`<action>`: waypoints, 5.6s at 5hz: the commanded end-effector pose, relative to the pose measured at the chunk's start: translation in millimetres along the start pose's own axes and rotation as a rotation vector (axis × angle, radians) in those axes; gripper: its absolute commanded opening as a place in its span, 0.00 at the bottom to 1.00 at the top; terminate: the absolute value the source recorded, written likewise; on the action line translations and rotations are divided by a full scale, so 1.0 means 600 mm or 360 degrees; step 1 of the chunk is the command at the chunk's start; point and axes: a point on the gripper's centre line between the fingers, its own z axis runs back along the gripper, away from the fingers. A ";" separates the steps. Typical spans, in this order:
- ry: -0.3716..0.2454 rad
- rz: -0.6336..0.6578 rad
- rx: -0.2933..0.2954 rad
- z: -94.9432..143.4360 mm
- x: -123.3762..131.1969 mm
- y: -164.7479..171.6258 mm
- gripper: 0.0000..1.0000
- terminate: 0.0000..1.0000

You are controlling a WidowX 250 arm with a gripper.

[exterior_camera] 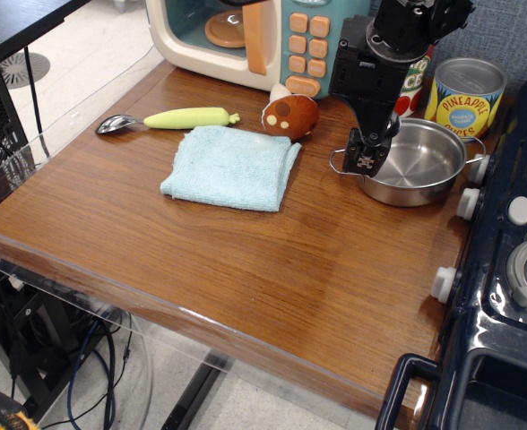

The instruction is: Bring the yellow spoon forward so that it's near the edge of the counter.

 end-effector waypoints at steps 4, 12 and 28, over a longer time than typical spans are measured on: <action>-0.0191 0.0487 0.0080 -0.022 0.133 -0.060 1.00 0.00; -0.0674 0.0740 0.0536 -0.163 0.351 -0.100 1.00 0.00; -0.0193 -0.0296 0.0182 -0.007 0.061 0.208 0.00 0.00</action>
